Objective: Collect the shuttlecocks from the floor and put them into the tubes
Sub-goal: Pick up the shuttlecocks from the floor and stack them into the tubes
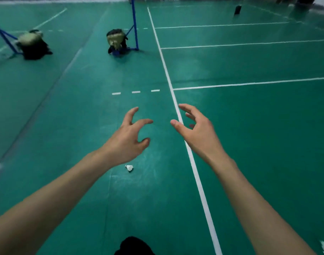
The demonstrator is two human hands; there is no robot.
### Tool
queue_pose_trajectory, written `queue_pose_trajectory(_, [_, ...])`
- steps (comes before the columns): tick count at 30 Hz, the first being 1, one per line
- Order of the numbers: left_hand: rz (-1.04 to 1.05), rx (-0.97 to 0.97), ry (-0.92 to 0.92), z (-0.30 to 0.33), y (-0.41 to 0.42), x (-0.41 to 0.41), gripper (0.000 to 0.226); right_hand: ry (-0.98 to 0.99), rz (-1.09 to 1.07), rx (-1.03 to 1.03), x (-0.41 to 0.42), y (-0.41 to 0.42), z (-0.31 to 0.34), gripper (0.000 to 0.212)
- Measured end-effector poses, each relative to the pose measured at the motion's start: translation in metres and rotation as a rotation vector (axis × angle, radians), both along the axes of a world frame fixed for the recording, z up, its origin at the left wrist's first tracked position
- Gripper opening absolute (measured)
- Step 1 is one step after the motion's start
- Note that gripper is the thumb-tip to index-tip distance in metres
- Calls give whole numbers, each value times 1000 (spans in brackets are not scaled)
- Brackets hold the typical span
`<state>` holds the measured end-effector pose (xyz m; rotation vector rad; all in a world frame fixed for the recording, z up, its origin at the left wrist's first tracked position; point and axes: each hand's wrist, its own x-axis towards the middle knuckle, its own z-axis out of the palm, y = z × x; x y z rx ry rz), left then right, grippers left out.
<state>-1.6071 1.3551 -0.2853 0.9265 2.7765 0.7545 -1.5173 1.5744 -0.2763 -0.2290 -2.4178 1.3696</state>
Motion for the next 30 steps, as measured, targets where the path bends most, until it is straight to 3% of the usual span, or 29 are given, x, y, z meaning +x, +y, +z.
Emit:
queue_pose_trajectory(6, [-19,-140,-179,-38,5,-149,17,-155,203,359,-134,24,-34,60])
queue_pose_trajectory(10, [-95,-230,-225,-106,20,-224,22,-251,267,399,-198,39,-85,65])
queue_pose_trajectory(15, [-91,-324,-260,-237,39,-299,33,-308,349,431,-272,57,-195,70])
queue_pose_trajectory(20, [59,-493,-439,-433,41,-329,36,-296,450,673,-319,71,-365,69])
queue_pose_trajectory(25, [170,-674,-508,-675,20,-326,48,-243,582,727,-322,72,-601,71])
queue_pose_trajectory(30, [143,-985,-554,-864,-10,-343,50,-358,934,875,-297,68,-842,74])
